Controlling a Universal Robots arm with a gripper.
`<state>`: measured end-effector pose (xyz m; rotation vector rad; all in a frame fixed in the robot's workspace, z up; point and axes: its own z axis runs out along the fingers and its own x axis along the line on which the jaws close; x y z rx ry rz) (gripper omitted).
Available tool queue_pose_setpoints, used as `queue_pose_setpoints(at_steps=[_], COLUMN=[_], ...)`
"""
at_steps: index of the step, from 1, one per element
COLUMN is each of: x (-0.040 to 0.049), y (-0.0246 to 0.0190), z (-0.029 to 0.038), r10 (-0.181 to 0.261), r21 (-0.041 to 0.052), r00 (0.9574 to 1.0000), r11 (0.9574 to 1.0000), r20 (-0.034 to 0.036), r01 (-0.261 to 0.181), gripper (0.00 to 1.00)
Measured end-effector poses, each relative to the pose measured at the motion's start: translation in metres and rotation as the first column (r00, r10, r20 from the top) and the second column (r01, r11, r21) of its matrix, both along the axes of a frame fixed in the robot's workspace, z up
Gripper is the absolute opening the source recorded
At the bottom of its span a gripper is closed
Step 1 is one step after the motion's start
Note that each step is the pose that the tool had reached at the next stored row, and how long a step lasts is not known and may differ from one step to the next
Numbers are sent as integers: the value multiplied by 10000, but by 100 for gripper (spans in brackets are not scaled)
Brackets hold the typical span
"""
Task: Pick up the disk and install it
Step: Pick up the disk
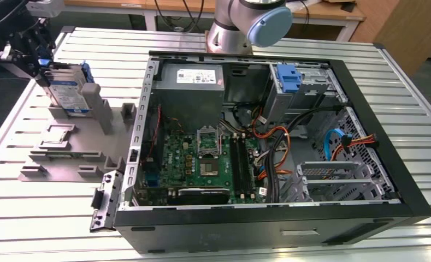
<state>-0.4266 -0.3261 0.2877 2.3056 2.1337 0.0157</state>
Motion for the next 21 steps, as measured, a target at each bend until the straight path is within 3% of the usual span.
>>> queue_pose_setpoints(at_steps=[18,20,21], x=[0,0,0], y=[12,12,12], z=[-12,-12,-12], r10=[0,0,0], r21=[-2,-2,-2], r00=[10000,10000,10000], r11=[10000,10000,10000], r20=[-4,-4,-4], r01=[0,0,0], gripper=[48,46,40])
